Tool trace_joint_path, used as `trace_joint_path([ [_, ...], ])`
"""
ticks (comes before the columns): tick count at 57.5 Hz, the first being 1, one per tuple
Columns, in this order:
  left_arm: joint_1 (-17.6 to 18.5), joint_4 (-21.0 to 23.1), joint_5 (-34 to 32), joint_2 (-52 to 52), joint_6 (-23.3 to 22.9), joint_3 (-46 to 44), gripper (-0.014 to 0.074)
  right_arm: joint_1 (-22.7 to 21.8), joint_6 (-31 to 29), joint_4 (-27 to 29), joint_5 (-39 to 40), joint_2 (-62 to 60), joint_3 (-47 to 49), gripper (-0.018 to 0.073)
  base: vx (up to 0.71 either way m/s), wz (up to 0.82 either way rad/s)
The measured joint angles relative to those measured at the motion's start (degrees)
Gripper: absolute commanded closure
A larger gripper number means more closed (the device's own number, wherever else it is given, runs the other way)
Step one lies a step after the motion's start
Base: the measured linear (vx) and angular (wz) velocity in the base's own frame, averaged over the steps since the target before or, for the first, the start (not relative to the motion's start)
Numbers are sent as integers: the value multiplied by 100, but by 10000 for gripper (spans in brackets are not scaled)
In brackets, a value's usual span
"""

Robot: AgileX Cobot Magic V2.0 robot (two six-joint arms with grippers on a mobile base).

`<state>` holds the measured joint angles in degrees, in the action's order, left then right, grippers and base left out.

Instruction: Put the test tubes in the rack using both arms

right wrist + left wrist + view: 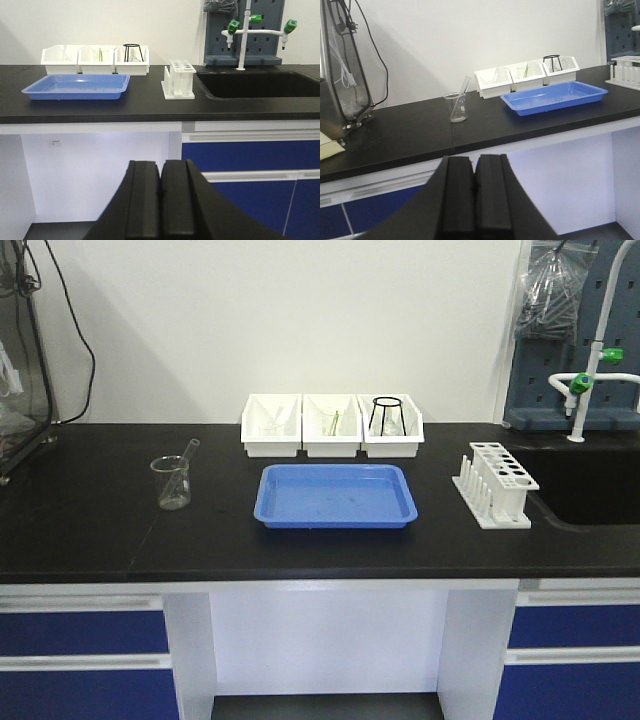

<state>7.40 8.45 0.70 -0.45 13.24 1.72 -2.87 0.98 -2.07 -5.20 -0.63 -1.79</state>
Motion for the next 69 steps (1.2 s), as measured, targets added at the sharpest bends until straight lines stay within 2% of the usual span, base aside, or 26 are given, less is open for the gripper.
trace_joint_path([
  [69, 0, 0, 0, 0, 0, 0, 617, 0, 0, 0, 0, 0, 0, 567, 40, 3],
])
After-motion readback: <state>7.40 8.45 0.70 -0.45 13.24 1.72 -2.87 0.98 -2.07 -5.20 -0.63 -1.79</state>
